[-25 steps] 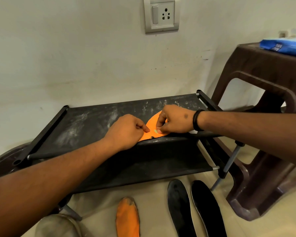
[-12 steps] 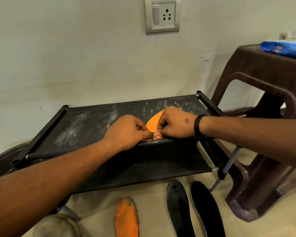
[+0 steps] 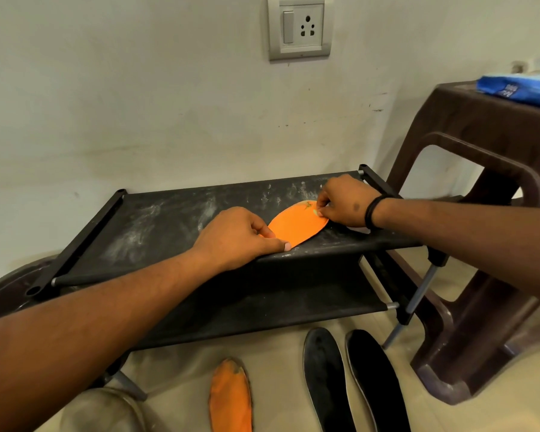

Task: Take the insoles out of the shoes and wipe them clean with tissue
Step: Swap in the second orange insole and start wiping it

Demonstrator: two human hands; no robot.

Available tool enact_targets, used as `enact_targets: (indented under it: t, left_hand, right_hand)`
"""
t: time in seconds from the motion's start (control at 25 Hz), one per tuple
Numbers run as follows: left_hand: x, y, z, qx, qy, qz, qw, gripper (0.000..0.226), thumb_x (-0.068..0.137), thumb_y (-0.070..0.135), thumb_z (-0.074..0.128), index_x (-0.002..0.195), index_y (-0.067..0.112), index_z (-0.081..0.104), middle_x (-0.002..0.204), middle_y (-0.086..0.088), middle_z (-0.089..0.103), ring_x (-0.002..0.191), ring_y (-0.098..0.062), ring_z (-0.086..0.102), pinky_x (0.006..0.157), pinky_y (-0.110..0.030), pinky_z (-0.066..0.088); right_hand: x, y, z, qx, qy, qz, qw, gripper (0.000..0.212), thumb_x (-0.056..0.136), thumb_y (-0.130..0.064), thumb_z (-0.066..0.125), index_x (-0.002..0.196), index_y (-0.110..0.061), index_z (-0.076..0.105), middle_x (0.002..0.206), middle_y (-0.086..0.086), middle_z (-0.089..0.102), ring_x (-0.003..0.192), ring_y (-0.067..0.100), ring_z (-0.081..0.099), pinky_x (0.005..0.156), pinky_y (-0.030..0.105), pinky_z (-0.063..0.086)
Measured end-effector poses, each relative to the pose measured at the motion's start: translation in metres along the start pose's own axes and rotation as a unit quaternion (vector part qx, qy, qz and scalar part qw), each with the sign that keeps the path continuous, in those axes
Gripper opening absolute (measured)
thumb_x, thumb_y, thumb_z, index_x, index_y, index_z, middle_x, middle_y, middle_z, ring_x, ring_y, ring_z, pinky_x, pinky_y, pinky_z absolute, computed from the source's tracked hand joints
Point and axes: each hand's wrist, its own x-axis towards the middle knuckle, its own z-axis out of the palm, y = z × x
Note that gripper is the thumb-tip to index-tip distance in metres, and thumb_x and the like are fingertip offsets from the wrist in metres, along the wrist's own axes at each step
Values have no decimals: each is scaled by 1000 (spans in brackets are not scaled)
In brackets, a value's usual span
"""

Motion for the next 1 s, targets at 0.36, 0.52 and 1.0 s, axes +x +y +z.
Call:
enact_targets:
  t: [0.36,0.52,1.0]
  left_hand:
    - [3,-4,2,-13,2,-15,1000,35,70,64,79,82,31,81,79,16,75,78,-3,69,79,-36,61]
    - [4,-5,2,-8,5,-18,1000,34,68,65,80,78,32,78,66,16,69,70,-4,65,69,-33,57]
    - [4,-3,0,19,-5,-32,999,38,67,67,78,81,32,75,74,12,68,74,-5,64,65,-29,51]
  right_hand:
    - [8,-17,4,29,15,18,999,19,88,-9,58,89,-6,77,91,11,74,80,24,67,76,36,58]
    - [-15,-42,-8,65,-73,-54,994,14,86,-12,65,86,-5,77,85,7,75,77,20,67,74,29,56]
    - [21,-64,17,17,9,-15,1000,15,85,-12,60,87,-5,73,89,14,73,81,30,68,77,42,59]
